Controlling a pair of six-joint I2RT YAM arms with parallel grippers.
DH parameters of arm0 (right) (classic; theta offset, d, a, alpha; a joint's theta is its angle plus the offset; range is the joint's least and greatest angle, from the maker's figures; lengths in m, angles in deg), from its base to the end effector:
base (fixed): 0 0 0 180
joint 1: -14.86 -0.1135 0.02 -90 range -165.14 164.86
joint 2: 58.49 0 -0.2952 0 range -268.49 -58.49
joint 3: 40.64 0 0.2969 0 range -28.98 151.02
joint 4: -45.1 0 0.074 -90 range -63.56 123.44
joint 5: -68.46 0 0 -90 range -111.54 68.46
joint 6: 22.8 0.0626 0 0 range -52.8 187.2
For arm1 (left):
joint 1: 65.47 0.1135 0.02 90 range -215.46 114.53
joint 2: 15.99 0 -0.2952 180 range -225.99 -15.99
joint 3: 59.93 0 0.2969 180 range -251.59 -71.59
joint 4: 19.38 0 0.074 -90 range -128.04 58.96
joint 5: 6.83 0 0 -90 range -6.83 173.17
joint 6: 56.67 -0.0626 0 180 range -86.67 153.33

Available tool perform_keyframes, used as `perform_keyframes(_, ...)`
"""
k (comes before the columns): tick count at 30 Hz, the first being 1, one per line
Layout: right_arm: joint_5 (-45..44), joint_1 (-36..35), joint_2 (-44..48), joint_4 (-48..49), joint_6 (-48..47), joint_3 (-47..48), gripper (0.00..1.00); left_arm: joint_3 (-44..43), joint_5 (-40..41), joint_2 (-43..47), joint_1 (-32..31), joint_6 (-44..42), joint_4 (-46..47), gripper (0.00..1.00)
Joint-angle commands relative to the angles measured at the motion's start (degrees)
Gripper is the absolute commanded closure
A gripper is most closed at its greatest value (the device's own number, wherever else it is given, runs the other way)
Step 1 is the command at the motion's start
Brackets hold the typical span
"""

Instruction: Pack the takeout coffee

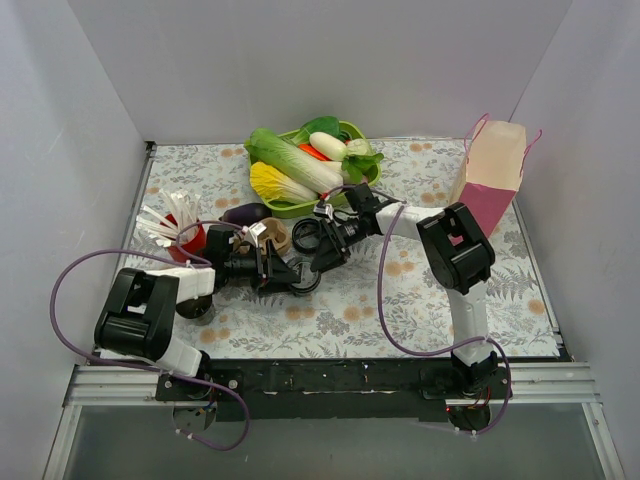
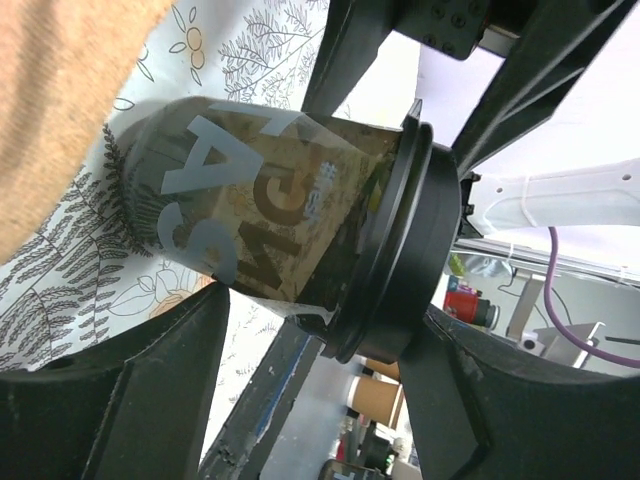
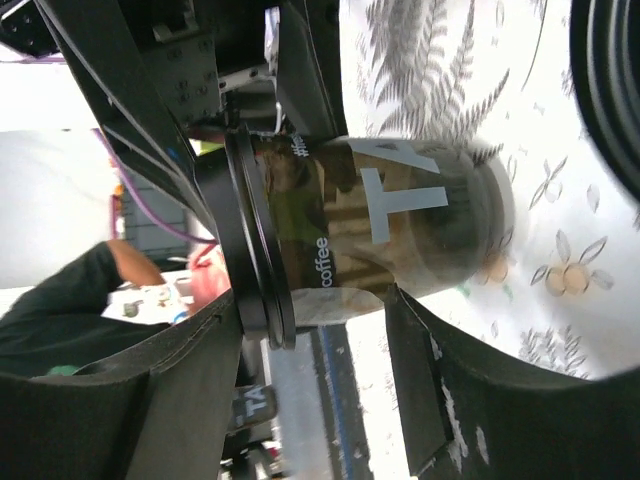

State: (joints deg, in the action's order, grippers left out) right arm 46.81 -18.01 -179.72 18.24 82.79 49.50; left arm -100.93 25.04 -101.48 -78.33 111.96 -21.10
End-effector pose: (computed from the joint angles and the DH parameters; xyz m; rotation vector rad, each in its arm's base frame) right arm 0.3706 0.3087 0.1303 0.8497 -2.3765 -1.8257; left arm 0.2637 -0.1147 0.1224 0.8543 -2.3102 1.6244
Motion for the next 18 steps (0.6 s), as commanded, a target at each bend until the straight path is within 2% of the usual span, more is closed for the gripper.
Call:
perform_keyframes(1,0.19,-0.8,0.9,-0.01,4.61,-6.13,0.39,-2.47,-1.02,-1.34,0.21,2.92,1.32,0.37)
perform_keyframes(9,0.02,-0.54,4.69,-2.37,4.62,-10.54,0.42,-3.44,-2.6,-1.78,-1.02,5.22,1.76,0.38)
perform_keyframes(18,0.55,-0.01,2.93,5.17,9.36,-14.67,0.46,-2.22,4.95,-4.76,-1.2,3.28,1.04,0.44)
